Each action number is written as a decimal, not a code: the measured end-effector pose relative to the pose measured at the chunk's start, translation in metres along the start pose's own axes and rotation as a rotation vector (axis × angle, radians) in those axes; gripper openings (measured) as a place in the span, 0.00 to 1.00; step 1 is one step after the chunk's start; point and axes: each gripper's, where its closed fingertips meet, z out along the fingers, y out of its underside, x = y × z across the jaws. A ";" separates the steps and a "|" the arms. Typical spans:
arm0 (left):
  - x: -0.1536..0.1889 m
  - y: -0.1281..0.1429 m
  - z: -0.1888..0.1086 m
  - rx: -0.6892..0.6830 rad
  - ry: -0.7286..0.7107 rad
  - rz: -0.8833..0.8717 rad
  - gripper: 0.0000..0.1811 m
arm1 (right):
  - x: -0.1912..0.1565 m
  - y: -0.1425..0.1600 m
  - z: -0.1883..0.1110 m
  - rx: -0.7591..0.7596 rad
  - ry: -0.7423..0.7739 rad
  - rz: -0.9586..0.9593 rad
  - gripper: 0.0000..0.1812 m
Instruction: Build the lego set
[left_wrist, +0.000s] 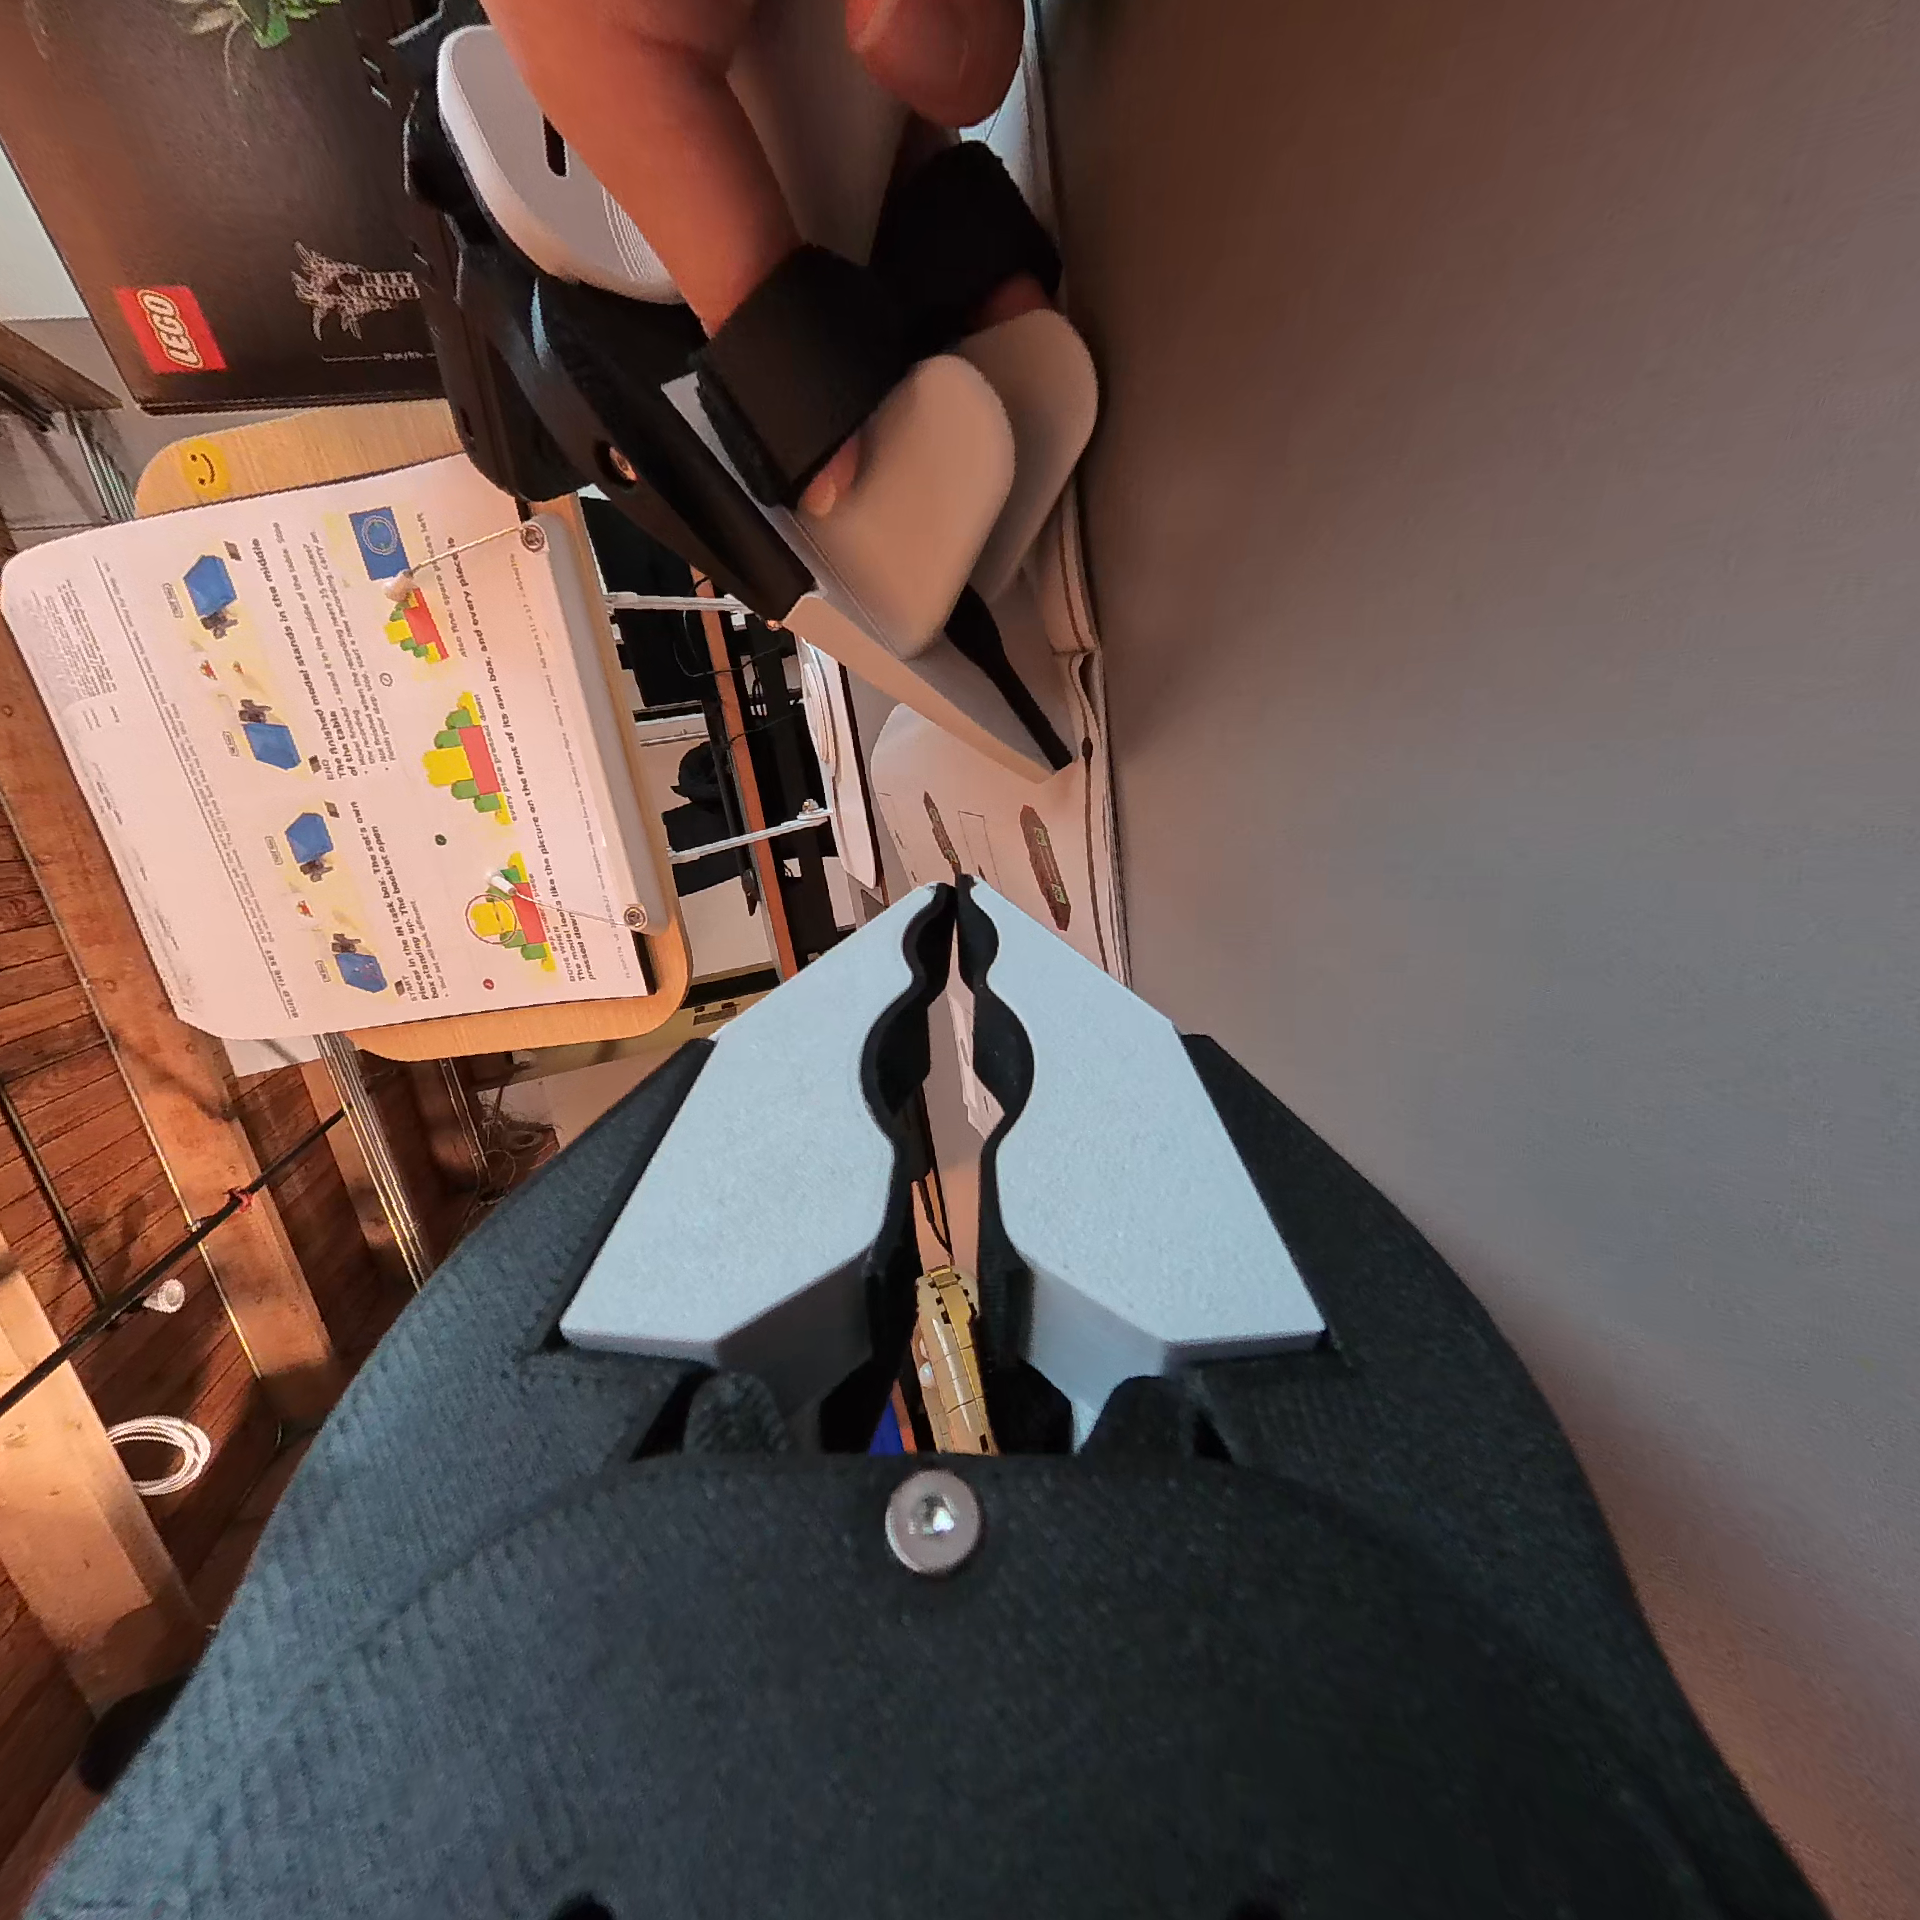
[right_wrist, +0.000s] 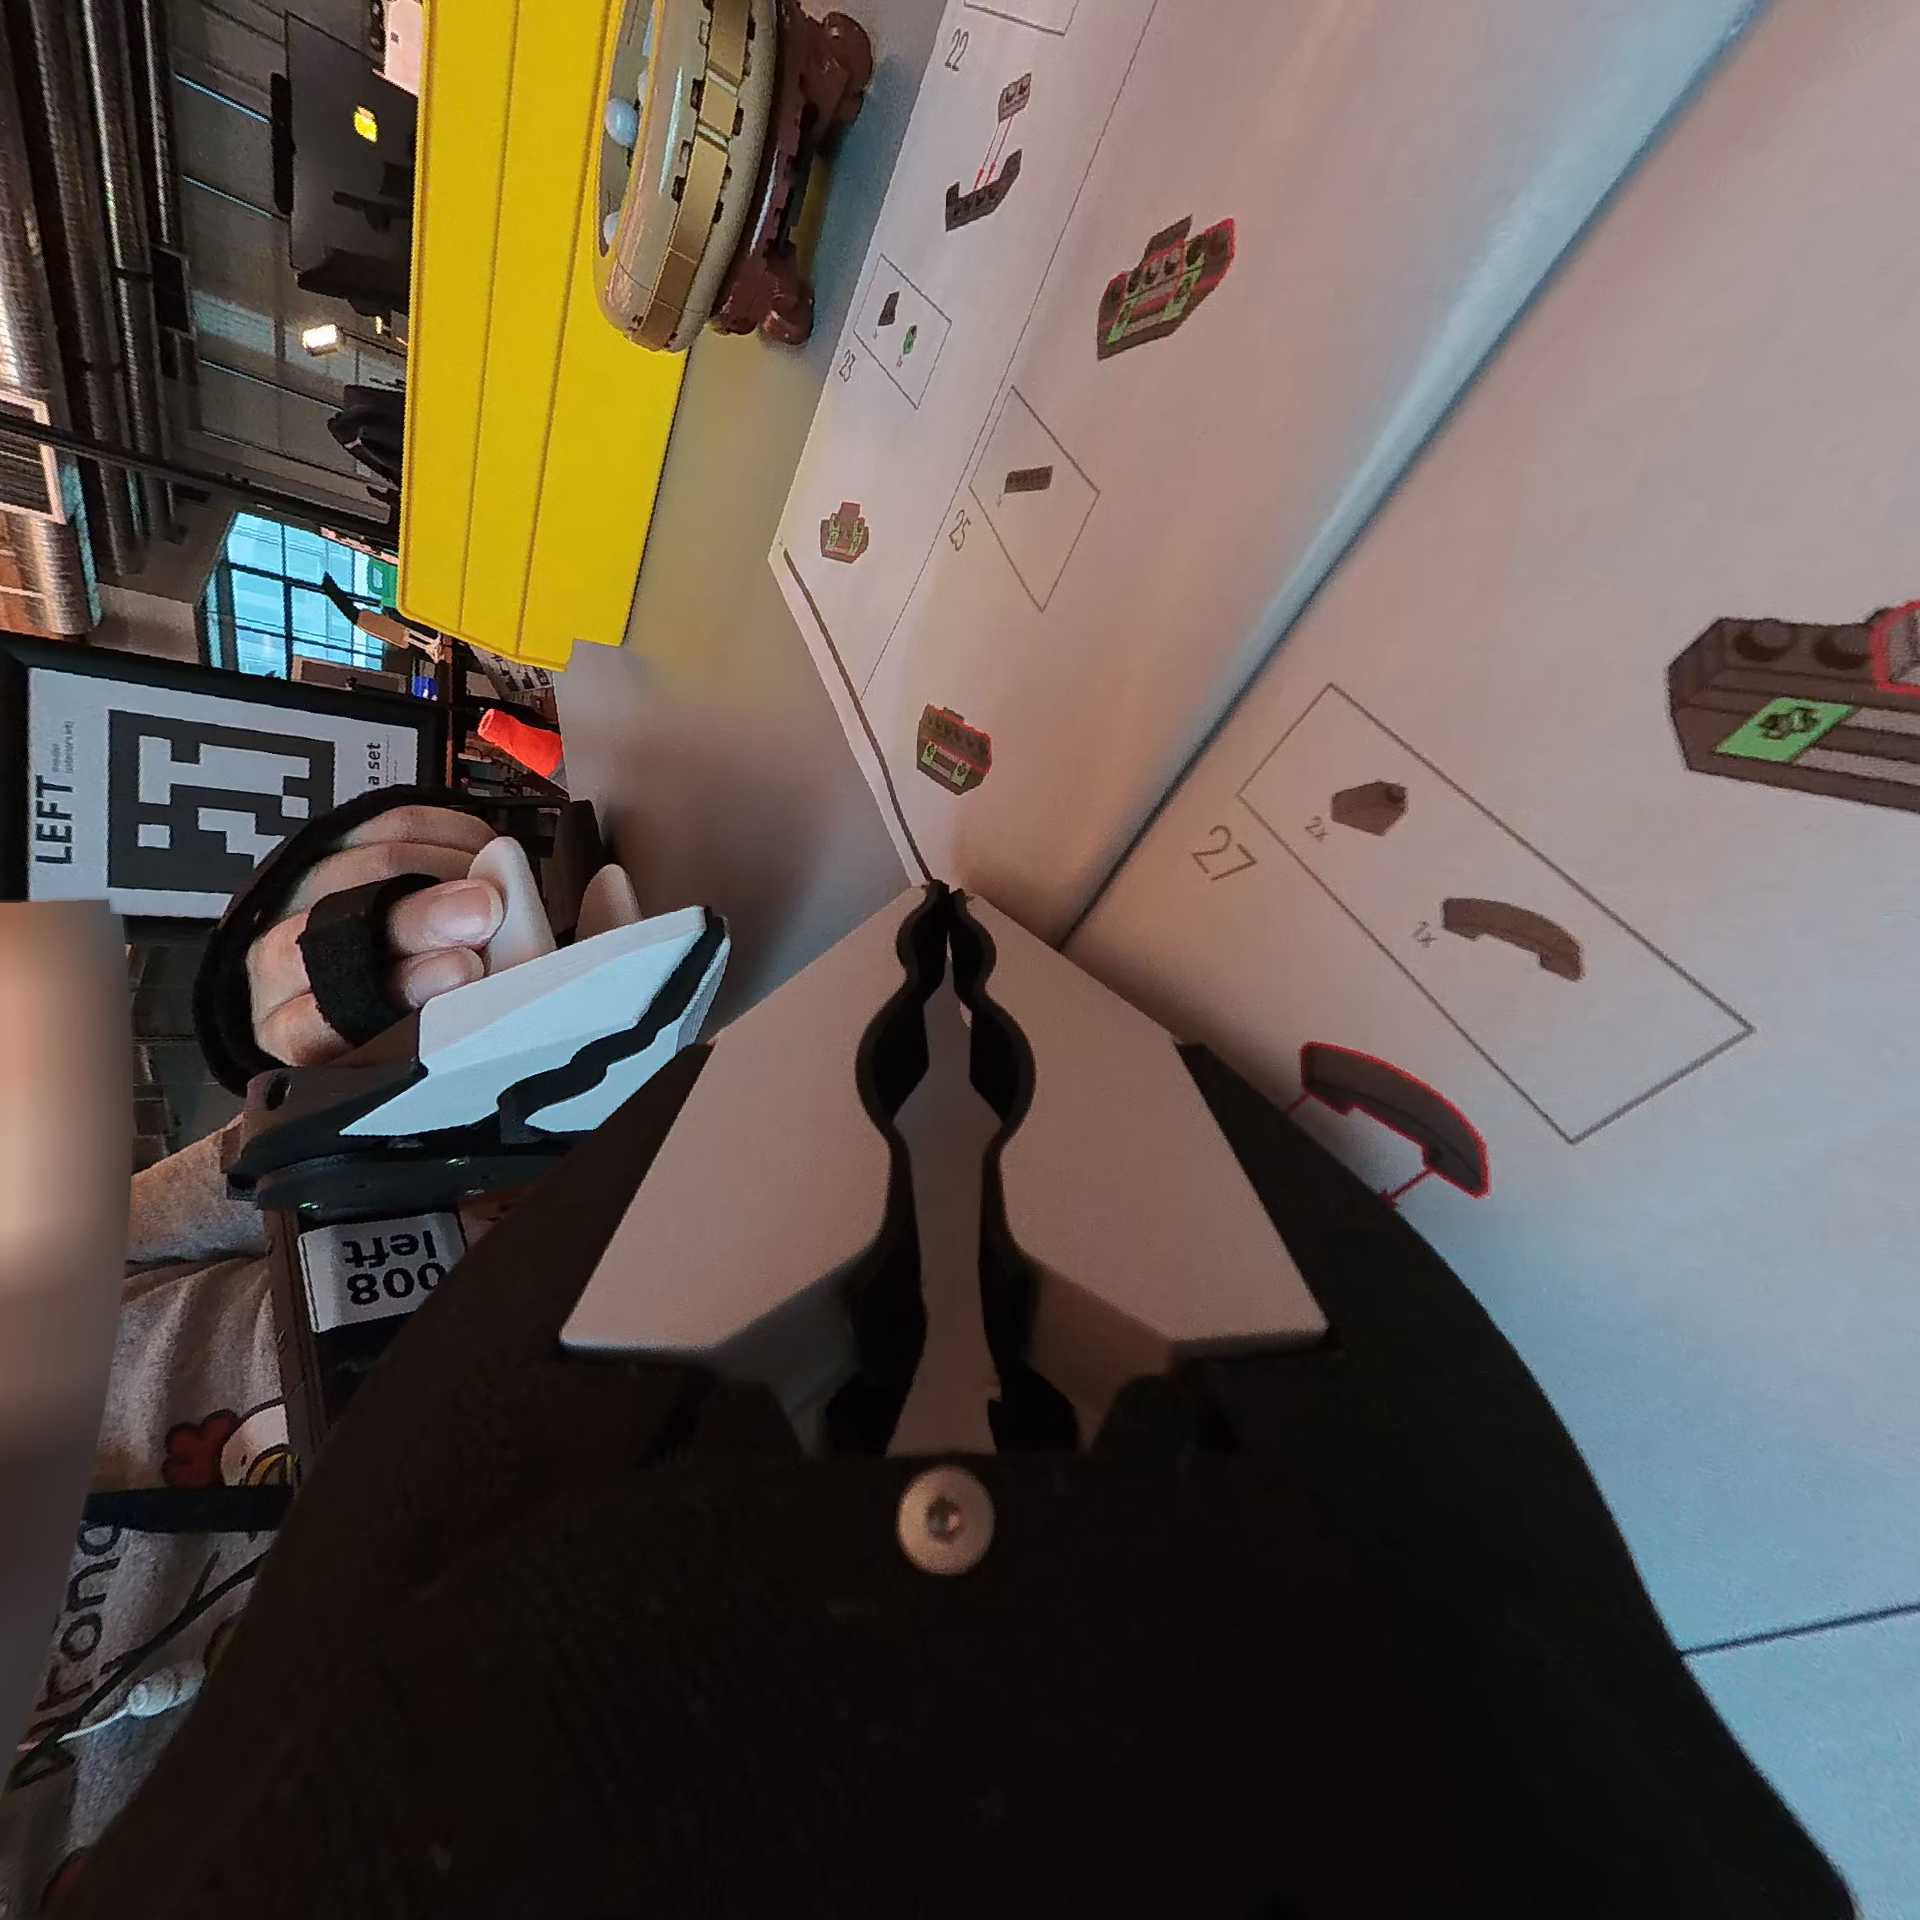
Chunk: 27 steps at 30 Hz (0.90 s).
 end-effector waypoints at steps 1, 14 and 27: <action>0.000 0.000 0.000 0.000 0.000 -0.002 0.00 | 0.000 0.000 0.000 0.000 0.000 0.000 0.00; -0.004 0.003 -0.001 -0.001 0.000 -0.020 0.00 | -0.012 -0.025 -0.007 0.134 0.079 -0.149 0.00; -0.004 0.004 -0.002 -0.001 0.006 -0.022 0.00 | -0.007 -0.038 -0.005 0.158 -0.012 -0.021 0.00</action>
